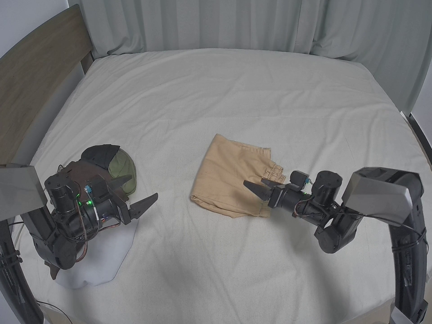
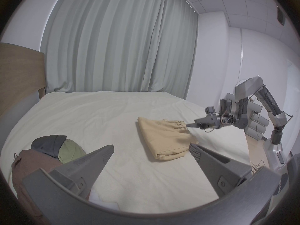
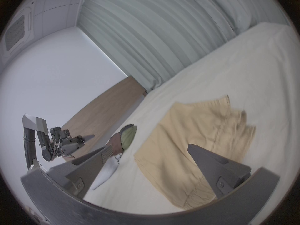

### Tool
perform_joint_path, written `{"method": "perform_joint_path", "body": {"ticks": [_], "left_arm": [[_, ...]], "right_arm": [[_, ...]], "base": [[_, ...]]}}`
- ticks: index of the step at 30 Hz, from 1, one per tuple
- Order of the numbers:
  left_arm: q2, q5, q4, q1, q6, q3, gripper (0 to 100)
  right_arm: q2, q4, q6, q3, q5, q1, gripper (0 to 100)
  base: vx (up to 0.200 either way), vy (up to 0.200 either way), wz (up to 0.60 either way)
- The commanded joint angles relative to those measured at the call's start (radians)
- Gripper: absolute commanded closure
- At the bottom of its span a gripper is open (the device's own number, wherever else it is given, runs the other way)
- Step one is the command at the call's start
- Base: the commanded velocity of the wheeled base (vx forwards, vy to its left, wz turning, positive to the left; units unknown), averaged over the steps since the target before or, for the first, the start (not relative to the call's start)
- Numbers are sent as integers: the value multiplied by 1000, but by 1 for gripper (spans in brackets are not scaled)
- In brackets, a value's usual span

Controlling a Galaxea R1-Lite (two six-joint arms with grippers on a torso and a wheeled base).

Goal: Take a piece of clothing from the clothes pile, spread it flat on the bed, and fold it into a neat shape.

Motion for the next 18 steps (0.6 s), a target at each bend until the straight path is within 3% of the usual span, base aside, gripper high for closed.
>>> {"method": "perform_joint_path", "body": {"ticks": [1, 6, 10, 13, 18], "left_arm": [[-94, -4, -1, -49, -16, 45, 0], [-177, -55, -1, -101, 7, 77, 0], [-252, -55, -1, -156, 10, 89, 0], [-330, -52, -1, -218, 6, 119, 0], [-453, -39, 0, -303, 2, 195, 0]], "right_arm": [[-273, -3, -79, 142, -5, 3, 0], [-435, -4, -250, 301, -83, -9, 0], [-590, -4, -332, 447, -99, -10, 0], [-713, -3, -336, 528, -145, -9, 0], [-875, -3, -338, 628, -143, -81, 0]], "base": [[0, 0, 0], [0, 0, 0], [0, 0, 0], [0, 0, 0], [0, 0, 0]]}}
